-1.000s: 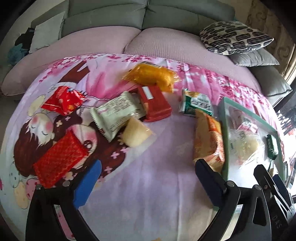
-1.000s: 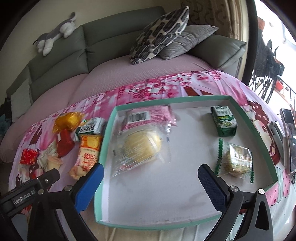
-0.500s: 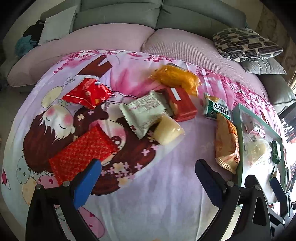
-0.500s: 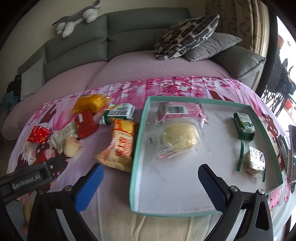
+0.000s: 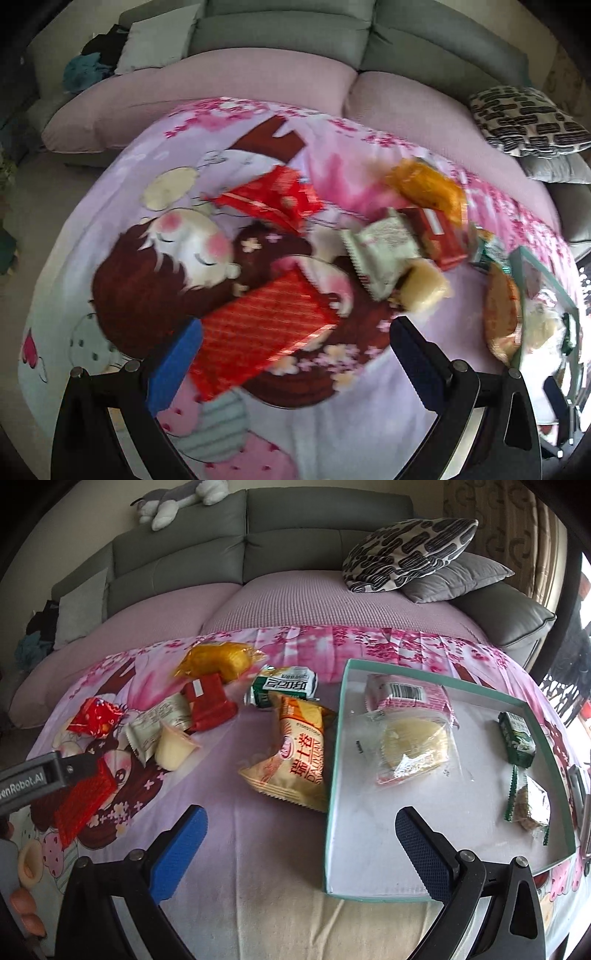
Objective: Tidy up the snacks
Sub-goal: 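Withdraw both tools from the tray back toward the snack pile, then grasp the red patterned pack with the left tool while the right tool grasps the yellow jelly cup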
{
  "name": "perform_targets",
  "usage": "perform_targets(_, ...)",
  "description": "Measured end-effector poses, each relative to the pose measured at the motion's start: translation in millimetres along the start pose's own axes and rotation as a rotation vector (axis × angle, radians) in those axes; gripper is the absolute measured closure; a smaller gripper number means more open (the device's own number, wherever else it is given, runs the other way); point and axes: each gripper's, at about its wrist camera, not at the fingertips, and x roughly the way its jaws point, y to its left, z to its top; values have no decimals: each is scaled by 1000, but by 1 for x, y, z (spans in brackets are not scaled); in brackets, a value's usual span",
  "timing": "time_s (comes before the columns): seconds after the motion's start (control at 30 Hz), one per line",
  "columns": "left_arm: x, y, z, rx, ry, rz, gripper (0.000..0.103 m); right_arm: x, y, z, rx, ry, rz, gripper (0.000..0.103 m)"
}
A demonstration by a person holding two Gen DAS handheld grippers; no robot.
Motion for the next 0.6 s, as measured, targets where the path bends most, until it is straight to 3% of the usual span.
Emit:
perform_targets(0.3,26,34,5,-9,23,8,2,2,1,-1,5,13,-3,0)
perform_targets(0.4,35,35,11,17,11,-42,2,3,2,-1,6,17,-4,0)
perform_targets(0.53,48,35,8,20,59,-125,2,2,3,-2,6,19,1,0)
perform_targets(0.6,51,33,6,24,79,-128,2,1,2,-2,8,17,1,0)
